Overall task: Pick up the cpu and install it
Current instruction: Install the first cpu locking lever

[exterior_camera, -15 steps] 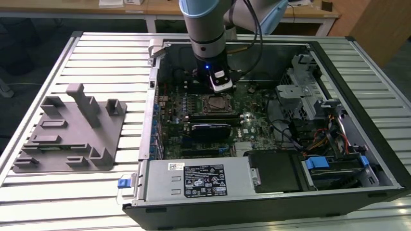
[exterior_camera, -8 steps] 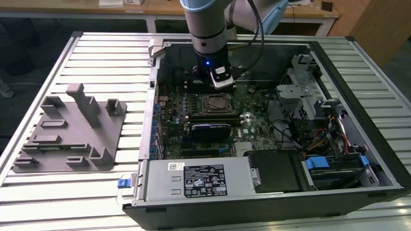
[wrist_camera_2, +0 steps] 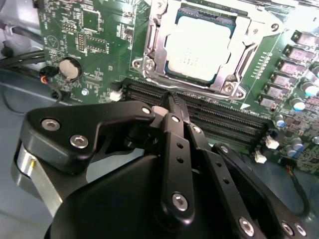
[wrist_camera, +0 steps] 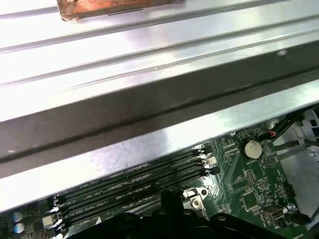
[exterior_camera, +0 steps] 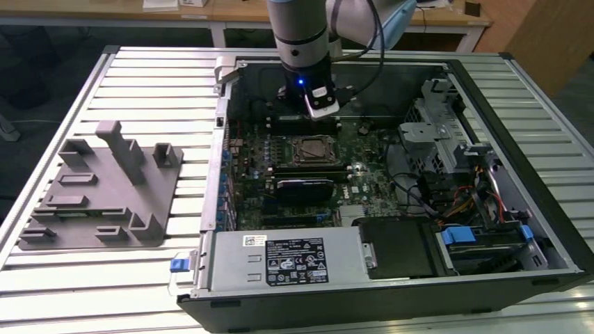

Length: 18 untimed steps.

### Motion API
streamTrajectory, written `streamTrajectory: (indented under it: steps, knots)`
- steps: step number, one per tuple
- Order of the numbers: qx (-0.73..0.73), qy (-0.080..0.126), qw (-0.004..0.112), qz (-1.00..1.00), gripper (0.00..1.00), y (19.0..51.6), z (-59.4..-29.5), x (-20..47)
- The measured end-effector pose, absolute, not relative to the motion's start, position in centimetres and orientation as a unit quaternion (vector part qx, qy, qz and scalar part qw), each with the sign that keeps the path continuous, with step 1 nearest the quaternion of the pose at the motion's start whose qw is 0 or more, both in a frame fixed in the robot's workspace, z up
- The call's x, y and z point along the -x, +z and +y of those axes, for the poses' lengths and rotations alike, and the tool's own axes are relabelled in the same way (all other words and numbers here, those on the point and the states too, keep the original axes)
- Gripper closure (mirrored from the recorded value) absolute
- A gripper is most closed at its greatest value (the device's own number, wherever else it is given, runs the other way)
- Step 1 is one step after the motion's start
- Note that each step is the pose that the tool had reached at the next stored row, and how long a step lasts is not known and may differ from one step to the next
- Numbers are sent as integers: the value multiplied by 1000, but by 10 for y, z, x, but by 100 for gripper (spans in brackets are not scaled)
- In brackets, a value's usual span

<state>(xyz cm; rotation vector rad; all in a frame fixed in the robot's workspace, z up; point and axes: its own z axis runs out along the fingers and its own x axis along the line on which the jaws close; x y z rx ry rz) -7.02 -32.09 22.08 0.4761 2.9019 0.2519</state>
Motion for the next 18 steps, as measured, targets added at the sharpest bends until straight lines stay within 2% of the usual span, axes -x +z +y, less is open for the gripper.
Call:
streamTrajectory:
  steps: [12,18]
  knots:
    - [-160,84,95,979,89,222,-321,70]
    - [-159,60,95,981,89,222,-321,69]
